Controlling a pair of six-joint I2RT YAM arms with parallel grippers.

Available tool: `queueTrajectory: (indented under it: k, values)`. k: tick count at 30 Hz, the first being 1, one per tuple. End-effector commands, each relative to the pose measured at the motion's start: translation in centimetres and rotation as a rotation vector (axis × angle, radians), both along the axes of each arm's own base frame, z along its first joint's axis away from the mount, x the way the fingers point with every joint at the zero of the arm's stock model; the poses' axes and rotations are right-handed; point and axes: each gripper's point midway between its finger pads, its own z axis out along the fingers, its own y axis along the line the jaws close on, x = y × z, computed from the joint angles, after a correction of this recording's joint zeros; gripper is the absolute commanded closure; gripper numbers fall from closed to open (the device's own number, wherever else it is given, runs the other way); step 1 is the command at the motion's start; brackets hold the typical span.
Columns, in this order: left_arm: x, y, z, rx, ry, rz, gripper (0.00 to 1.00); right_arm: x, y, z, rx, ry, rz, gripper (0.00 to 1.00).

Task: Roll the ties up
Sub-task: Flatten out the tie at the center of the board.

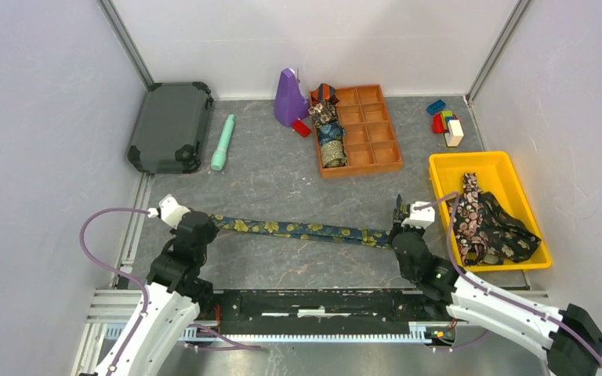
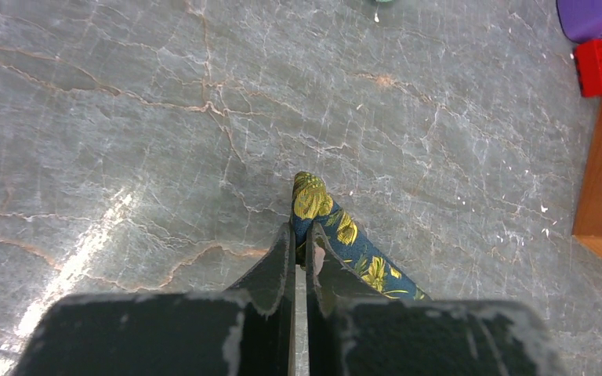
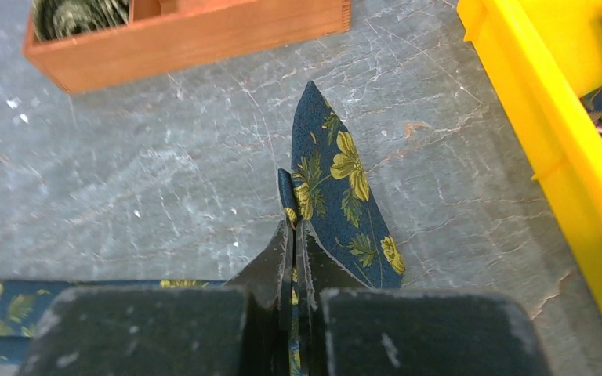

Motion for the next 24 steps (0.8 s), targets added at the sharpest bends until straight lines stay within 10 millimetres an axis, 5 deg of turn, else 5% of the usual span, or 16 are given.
queueTrajectory:
  k: [1, 12, 19, 24]
  values:
    - [0.3, 1.5, 2.3, 0.015, -0.032, 0.101, 0.95, -0.2, -0.7, 0.0, 0.188, -0.051, -0.098, 1.0]
    - [0.1, 3.3, 4.2, 0.01, -0.027, 0.22, 0.98, 0.4, -1.5, 1.2, 0.353, -0.243, -0.121, 1.0]
    - [-0.5, 1.1, 2.7, -0.086, 0.02, 0.128, 0.98, 3.9, -0.5, 7.9, 0.398, -0.381, -0.022, 1.0]
    - [-1.3, 1.1, 1.4, -0.125, 0.047, 0.154, 0.98, 6.1, -1.7, 9.5, 0.502, -0.466, 0.009, 1.0]
